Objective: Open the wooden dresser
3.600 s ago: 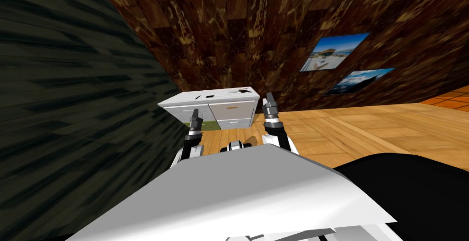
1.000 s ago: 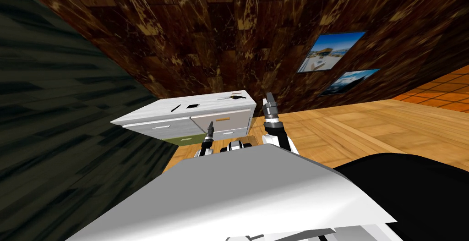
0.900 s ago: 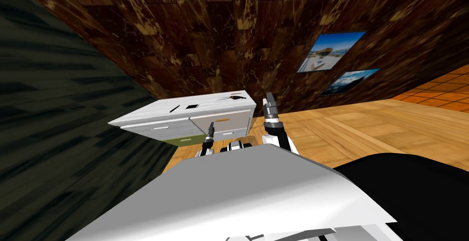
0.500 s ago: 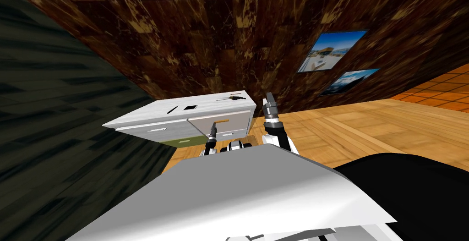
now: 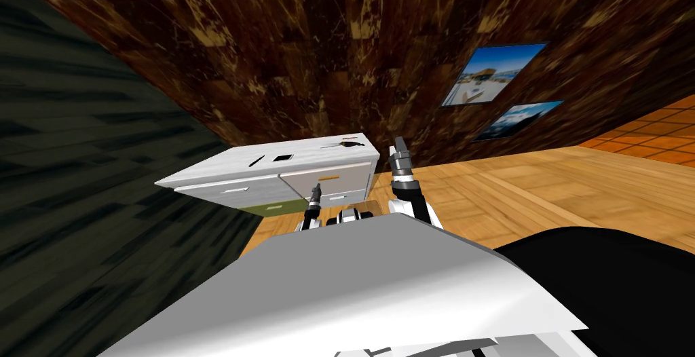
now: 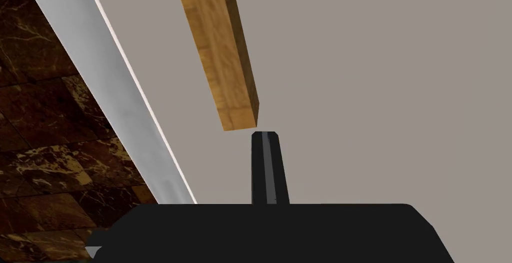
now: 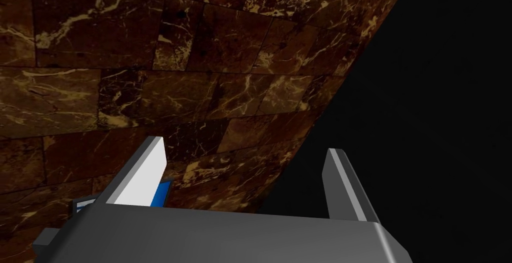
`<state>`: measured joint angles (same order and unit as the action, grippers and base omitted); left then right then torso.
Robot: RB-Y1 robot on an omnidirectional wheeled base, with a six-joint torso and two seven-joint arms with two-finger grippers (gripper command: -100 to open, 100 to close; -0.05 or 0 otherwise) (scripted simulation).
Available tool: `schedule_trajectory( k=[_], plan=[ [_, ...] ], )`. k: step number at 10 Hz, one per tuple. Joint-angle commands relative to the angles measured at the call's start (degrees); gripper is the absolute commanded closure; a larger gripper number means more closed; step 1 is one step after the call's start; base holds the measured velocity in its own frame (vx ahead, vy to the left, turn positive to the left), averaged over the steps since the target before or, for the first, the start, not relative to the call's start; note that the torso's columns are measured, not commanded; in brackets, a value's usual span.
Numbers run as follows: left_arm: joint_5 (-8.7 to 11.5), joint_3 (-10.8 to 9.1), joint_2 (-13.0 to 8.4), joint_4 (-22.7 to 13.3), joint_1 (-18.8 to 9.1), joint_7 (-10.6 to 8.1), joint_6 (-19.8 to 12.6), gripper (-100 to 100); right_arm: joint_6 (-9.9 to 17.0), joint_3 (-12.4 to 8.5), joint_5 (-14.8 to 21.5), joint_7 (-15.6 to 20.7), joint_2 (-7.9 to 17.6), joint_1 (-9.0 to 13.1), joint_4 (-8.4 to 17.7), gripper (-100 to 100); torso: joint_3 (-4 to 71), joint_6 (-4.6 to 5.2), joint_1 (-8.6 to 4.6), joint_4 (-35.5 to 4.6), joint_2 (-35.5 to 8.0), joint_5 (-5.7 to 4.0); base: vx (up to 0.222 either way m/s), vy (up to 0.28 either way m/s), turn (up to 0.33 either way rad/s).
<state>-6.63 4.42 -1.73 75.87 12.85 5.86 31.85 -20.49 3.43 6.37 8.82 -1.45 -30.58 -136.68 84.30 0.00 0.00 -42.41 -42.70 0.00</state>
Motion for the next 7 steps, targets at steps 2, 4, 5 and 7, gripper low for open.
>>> schedule_trajectory(
  k=[2,4,5,7],
  plan=[
    [-0.2,0.64,-0.2,2.0,1.1,-0.26,-0.8,100,0.0,0.0,0.0,0.0,0.0,0.0,0.0,0,0.2,0.00,-0.04,0.1,0.3,-0.01,-0.198,-0.008,0.019],
    [-0.2,0.54,-2.6,1.8,1.0,-0.23,-0.8,-100,0.0,0.0,0.0,0.0,0.0,0.0,0.0,0,0.4,0.00,-0.01,0.2,0.7,-0.01,-0.058,-0.005,-0.001],
    [-0.2,0.53,-3.5,1.9,1.0,-0.23,-0.8,-100,0.0,0.0,0.0,0.0,0.0,0.0,0.0,0,0.6,-0.01,0.04,0.3,0.9,0.01,0.013,-0.004,0.000],
    [-0.2,0.47,-5.7,2.1,0.7,-0.25,-1.2,-100,0.0,0.0,0.0,0.0,0.0,0.0,0.0,0,0.4,0.00,0.00,0.2,0.6,0.00,0.041,-0.006,-0.002]
  ],
)
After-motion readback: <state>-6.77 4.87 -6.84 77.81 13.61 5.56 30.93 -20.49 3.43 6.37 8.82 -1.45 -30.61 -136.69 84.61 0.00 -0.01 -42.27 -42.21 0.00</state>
